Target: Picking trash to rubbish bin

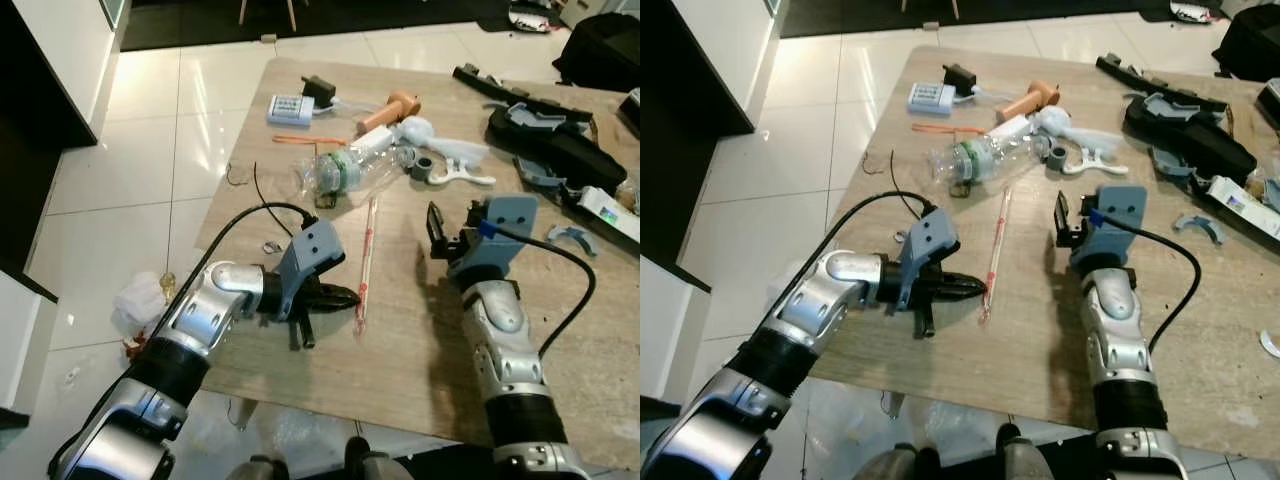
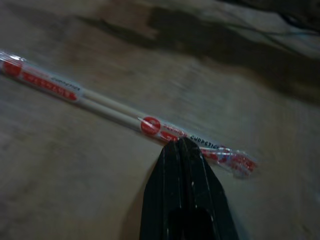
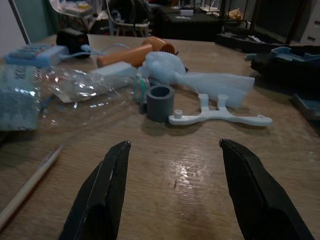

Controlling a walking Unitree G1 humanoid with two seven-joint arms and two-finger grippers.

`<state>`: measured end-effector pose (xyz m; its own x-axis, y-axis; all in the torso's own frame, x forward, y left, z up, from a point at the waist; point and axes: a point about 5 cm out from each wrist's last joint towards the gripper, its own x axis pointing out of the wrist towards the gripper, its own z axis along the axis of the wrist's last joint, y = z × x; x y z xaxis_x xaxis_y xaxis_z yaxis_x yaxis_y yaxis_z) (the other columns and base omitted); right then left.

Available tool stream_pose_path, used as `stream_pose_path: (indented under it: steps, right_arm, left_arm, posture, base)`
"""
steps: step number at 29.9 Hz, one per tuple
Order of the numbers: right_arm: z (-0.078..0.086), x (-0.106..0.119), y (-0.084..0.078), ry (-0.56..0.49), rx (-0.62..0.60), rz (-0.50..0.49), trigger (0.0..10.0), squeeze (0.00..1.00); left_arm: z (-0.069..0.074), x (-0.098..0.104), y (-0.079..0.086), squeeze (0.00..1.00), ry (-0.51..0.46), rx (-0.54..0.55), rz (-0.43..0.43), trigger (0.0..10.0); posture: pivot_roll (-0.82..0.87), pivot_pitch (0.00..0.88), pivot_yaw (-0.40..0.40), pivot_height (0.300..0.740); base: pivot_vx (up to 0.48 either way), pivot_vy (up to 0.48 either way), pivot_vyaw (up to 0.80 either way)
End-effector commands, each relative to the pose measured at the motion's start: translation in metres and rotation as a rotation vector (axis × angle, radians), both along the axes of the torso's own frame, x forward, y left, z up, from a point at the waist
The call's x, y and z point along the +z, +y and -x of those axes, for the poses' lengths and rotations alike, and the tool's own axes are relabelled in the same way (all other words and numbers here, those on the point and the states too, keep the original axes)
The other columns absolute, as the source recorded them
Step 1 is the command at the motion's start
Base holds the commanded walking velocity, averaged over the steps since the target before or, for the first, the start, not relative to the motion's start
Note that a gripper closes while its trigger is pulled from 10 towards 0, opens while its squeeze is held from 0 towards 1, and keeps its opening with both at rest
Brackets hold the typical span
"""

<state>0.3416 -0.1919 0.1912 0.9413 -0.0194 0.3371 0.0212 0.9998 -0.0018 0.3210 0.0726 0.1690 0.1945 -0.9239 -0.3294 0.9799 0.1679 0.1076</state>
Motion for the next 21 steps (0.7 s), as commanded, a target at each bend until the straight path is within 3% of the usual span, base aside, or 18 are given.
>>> stream_pose_path:
  steps: [1,3,9,17,21]
  right_arm:
    - [0.004,-0.002,0.000,-0.002,0.000,-0.017,10.0,0.00]
    - [0.005,-0.001,0.000,-0.012,0.000,-0.024,10.0,0.00]
    - [0.010,0.010,0.000,-0.070,0.014,-0.087,10.0,0.00]
    - [0.018,0.007,0.008,-0.071,0.048,-0.106,10.0,0.00]
    - [0.019,0.006,0.009,-0.063,0.056,-0.112,10.0,0.00]
  left_arm:
    - [0.009,-0.003,0.007,0.00,0.023,-0.026,0.019,0.0]
    - [0.010,0.000,0.010,0.00,0.003,-0.018,0.050,0.0]
    - [-0.002,0.027,0.029,0.00,-0.098,0.211,0.279,0.0]
    - [0.007,0.051,0.044,0.00,-0.073,0.219,0.474,0.0]
    - [0.009,0.054,0.046,0.00,-0.059,0.210,0.500,0.0]
  posture:
    - [0.00,0.260,0.036,0.740]
    - [0.00,0.256,0.037,0.740]
    - [0.00,0.237,0.031,0.740]
    - [-0.01,0.230,0.025,0.740]
    - [-0.01,0.224,0.024,0.740]
  base:
    - [0.000,0.000,0.00]
    - [0.000,0.000,0.00]
    - [0.000,0.000,0.00]
    - [0.000,0.000,0.00]
    - [0.000,0.000,0.00]
